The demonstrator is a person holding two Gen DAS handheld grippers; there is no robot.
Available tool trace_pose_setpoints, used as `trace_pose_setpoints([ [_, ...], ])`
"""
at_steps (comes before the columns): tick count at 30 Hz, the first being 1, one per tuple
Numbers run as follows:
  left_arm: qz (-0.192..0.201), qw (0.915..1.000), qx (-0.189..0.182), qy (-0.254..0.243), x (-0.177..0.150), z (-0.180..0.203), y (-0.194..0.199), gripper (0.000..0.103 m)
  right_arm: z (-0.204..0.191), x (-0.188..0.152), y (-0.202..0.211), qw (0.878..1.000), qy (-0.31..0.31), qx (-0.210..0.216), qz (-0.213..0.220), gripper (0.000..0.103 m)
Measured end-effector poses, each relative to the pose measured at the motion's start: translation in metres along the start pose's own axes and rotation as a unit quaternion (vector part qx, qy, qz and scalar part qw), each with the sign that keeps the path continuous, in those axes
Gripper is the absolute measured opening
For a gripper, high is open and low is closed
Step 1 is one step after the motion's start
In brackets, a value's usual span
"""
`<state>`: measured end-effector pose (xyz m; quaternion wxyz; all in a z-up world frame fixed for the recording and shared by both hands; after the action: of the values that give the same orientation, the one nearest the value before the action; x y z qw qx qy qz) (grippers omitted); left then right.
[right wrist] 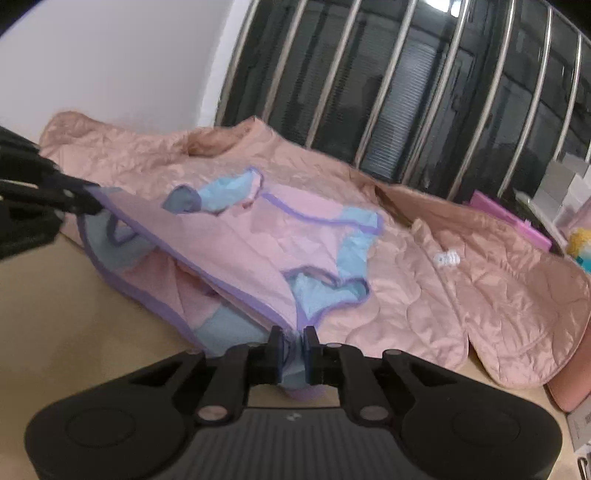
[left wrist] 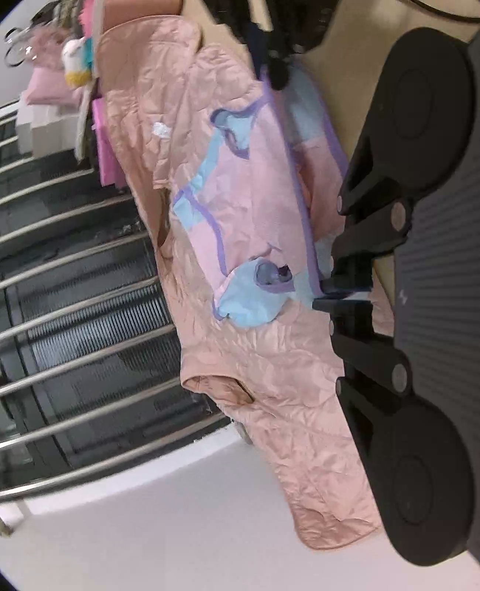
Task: Fold clothes
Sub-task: 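Lift the garment high with both grippers, stretching it open between them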
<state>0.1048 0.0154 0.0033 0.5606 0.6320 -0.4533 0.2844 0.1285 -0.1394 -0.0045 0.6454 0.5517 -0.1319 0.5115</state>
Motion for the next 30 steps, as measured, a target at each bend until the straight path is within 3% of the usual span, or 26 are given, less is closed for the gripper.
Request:
trace_pose_setpoints([
  [4, 0.016, 0.9996, 0.002, 0.024, 0.013, -0.008, 0.024, 0.001, -0.003, -0.004, 0.008, 1.0, 0.004, 0.009, -0.008, 0.006],
  [8, 0.048, 0.9978, -0.01, 0.044, 0.049, -0.023, 0.064, 0.001, 0.01, 0.014, 0.054, 0.999, 0.02, 0.0, 0.027, 0.005],
  [13, 0.097, 0.9922, -0.056, 0.056, 0.132, -0.044, 0.126, 0.001, 0.052, 0.073, 0.137, 0.993, 0.064, -0.005, 0.099, 0.005],
  [17, 0.123, 0.9865, -0.092, 0.057, 0.193, -0.052, 0.172, 0.001, 0.098, 0.134, 0.212, 0.985, 0.065, -0.008, 0.16, 0.005],
  [24, 0.174, 0.9763, -0.12, 0.044, 0.296, -0.063, 0.252, 0.001, 0.144, 0.213, 0.329, 0.961, 0.122, -0.101, 0.227, 0.005],
  [30, 0.208, 0.9684, -0.133, 0.033, 0.347, -0.068, 0.285, 0.001, 0.17, 0.256, 0.4, 0.943, 0.136, -0.146, 0.266, 0.005],
])
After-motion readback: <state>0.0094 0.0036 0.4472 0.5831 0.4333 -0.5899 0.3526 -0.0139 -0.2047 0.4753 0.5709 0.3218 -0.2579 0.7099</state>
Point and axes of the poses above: each gripper's, at about its wrist camera, not at the fingertips, and y roughly against the way its jaws point, z to its right, x to its top, the point moved 9 cm from there along -y, roughly the way its jaws point, and after that the axes turned 8 degrees about y, right-handed, at the moved point
